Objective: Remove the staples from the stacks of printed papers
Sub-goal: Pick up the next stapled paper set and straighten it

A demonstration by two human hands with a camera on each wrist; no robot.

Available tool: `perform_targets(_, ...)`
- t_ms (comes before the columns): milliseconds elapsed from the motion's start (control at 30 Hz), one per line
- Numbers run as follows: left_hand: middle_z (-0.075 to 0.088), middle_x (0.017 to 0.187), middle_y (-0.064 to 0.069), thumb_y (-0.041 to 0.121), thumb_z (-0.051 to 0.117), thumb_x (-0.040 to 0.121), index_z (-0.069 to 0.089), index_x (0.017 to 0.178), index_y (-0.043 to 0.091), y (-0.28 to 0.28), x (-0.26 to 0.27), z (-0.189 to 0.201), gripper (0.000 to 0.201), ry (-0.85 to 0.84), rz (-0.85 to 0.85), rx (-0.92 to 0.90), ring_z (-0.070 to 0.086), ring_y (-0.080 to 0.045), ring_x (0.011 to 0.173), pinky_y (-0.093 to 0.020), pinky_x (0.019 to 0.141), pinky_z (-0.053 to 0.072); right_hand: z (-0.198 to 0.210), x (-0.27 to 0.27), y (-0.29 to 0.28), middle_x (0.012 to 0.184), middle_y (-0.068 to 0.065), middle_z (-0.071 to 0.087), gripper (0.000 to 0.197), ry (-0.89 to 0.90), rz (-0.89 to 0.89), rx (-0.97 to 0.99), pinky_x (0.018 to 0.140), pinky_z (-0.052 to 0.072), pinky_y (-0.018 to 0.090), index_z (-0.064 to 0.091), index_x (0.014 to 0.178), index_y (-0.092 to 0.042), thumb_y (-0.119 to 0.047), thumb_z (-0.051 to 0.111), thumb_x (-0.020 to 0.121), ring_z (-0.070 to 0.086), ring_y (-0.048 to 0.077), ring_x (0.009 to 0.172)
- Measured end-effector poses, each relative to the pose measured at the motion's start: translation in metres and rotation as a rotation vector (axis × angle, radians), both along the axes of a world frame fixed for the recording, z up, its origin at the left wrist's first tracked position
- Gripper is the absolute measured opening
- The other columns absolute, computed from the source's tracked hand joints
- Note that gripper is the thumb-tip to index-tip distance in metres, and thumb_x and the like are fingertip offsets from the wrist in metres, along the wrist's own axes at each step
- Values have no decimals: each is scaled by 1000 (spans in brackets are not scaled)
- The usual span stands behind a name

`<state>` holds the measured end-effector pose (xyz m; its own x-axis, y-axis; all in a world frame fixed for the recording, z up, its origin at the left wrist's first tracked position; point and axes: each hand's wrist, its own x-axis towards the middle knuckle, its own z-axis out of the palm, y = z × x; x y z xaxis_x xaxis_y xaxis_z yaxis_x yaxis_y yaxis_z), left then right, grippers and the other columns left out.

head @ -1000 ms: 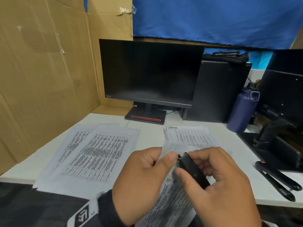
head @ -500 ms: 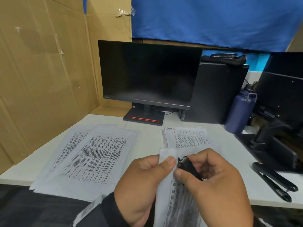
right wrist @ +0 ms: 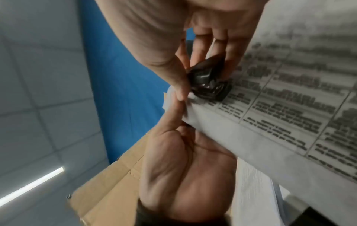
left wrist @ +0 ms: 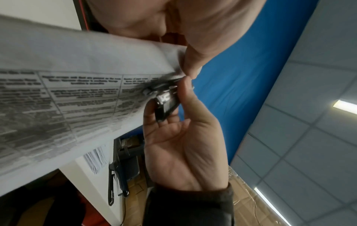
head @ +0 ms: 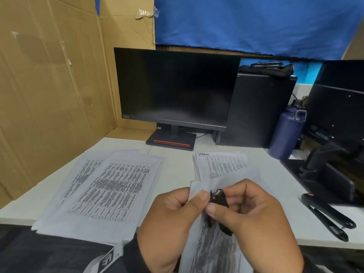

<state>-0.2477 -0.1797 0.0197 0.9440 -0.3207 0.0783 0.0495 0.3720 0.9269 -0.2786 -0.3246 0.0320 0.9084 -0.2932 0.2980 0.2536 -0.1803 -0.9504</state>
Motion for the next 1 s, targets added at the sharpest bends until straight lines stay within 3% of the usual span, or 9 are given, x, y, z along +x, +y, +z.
perform_targets(33, 77, 102, -28, 20, 73, 91, 81, 101, 3, 0, 1, -1, 21, -2, -16, -12, 76, -37, 94, -47, 88, 61, 0, -1, 0, 73, 5, 72, 41, -31, -37, -64, 65, 57, 28, 69, 74, -26, 1, 94, 55, 65, 13, 62)
perform_targets(133, 78, 90, -24, 18, 72, 86, 81, 94, 2, 1, 3, -2, 21, 6, -40, -24, 75, -26, 76, -36, 72, 61, 0, -5, 1, 85, -8, 64, 45, -164, -172, -323, 71, 48, 9, 68, 78, -36, -5, 93, 57, 66, 7, 82)
perform_targets(267, 78, 94, -23, 24, 74, 85, 82, 98, 5, 3, 5, -2, 24, -47, -32, 13, 75, -27, 84, -37, 79, 61, -4, -1, 1, 84, -8, 64, 45, -228, -199, -330, 69, 45, 5, 68, 76, -32, -3, 94, 54, 66, 6, 81)
perform_targets(333, 79, 99, -22, 28, 71, 83, 82, 100, 10, 4, 4, 0, 27, -86, -20, 44, 75, -32, 93, -44, 90, 59, -2, 0, 0, 78, -2, 69, 43, -188, -131, -145, 70, 51, 13, 70, 71, -28, 2, 94, 52, 68, 10, 72)
perform_targets(433, 80, 102, -17, 29, 69, 85, 83, 101, 16, 5, 2, 2, 25, -124, 4, 83, 74, -38, 103, -53, 99, 56, 2, -1, 1, 71, 9, 73, 39, -78, -29, 73, 72, 60, 37, 71, 67, -21, 6, 94, 50, 69, 30, 67)
perform_targets(567, 80, 101, -17, 30, 70, 85, 83, 101, 14, 3, 2, 0, 26, -106, 6, 91, 74, -32, 99, -54, 102, 53, 1, -3, 4, 78, -4, 68, 46, -200, -145, -150, 67, 49, 10, 70, 69, -32, 3, 94, 52, 69, 11, 73)
perform_targets(733, 78, 99, -23, 25, 74, 84, 82, 98, 7, 1, 0, 1, 24, -46, -22, 13, 75, -28, 89, -42, 88, 60, 2, -6, 0, 83, -11, 64, 45, -307, -192, -337, 70, 41, 0, 70, 81, -30, 0, 93, 56, 66, 0, 83)
perform_targets(800, 78, 98, -24, 20, 77, 87, 81, 97, 4, 3, 1, 5, 20, -25, -60, -16, 76, -28, 86, -38, 82, 62, 6, -5, -1, 83, -9, 66, 42, -303, -151, -304, 72, 45, 4, 71, 80, -29, -1, 93, 57, 68, 2, 83)
perform_targets(1000, 79, 89, -18, 22, 71, 81, 81, 95, 6, 12, 7, 14, 23, -121, -86, 55, 74, -23, 78, -33, 72, 61, 15, -7, -4, 79, 5, 76, 37, -137, 34, 8, 73, 60, 32, 72, 72, -25, -1, 94, 54, 73, 21, 75)
